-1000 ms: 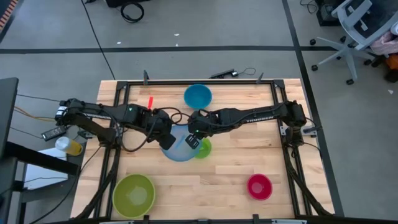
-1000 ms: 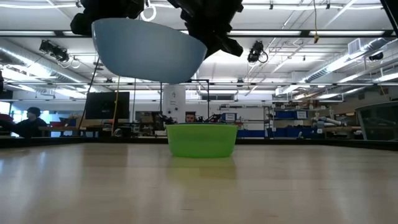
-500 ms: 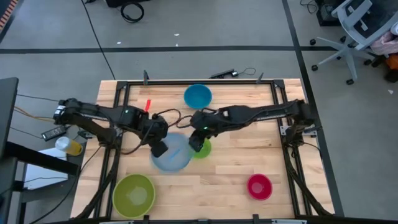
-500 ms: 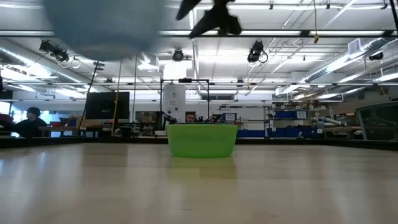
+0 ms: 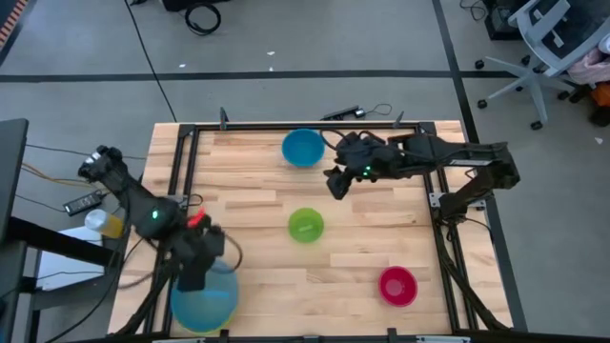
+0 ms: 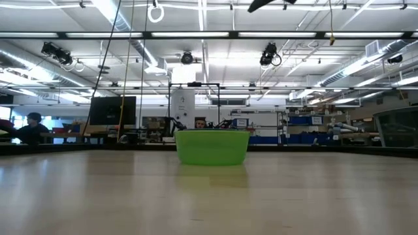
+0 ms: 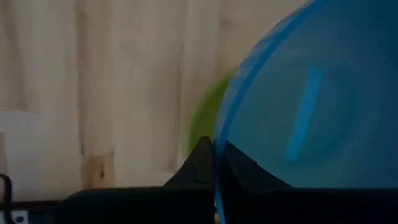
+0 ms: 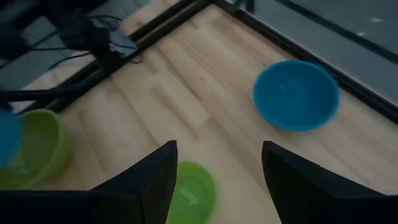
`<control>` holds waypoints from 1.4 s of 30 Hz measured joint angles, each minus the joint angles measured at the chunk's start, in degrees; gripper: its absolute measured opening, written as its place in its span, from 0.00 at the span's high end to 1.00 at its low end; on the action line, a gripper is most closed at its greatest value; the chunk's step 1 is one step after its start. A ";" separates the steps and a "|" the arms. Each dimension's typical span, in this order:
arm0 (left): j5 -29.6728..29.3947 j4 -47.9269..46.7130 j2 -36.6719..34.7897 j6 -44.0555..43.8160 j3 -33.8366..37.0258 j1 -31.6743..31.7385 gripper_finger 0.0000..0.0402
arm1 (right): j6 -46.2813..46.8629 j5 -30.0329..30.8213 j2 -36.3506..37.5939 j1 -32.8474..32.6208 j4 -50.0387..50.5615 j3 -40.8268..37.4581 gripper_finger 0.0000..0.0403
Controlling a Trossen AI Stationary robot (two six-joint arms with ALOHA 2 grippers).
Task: Nest bowls inside each other
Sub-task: Stack the light blue bowl on top of the green bowl
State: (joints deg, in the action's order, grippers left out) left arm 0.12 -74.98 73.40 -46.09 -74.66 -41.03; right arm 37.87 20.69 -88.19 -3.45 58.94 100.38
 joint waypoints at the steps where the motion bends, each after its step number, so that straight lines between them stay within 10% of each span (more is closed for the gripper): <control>1: -0.18 -0.03 0.32 -1.31 0.53 -1.73 0.99 | 0.43 0.58 0.36 -0.06 0.96 0.00 0.41; 21: 3.51 13.79 0.49 -17.90 21.57 -7.79 0.98 | 6.52 1.72 0.62 -1.13 4.02 -7.08 0.42; 42: 3.16 17.62 0.36 -16.72 22.43 2.71 0.49 | 8.59 -2.30 2.70 -0.40 3.44 -10.84 0.42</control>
State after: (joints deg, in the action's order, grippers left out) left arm 3.28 -57.36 73.76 -62.81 -52.23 -38.32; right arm 46.46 18.39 -85.49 -3.85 62.38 89.54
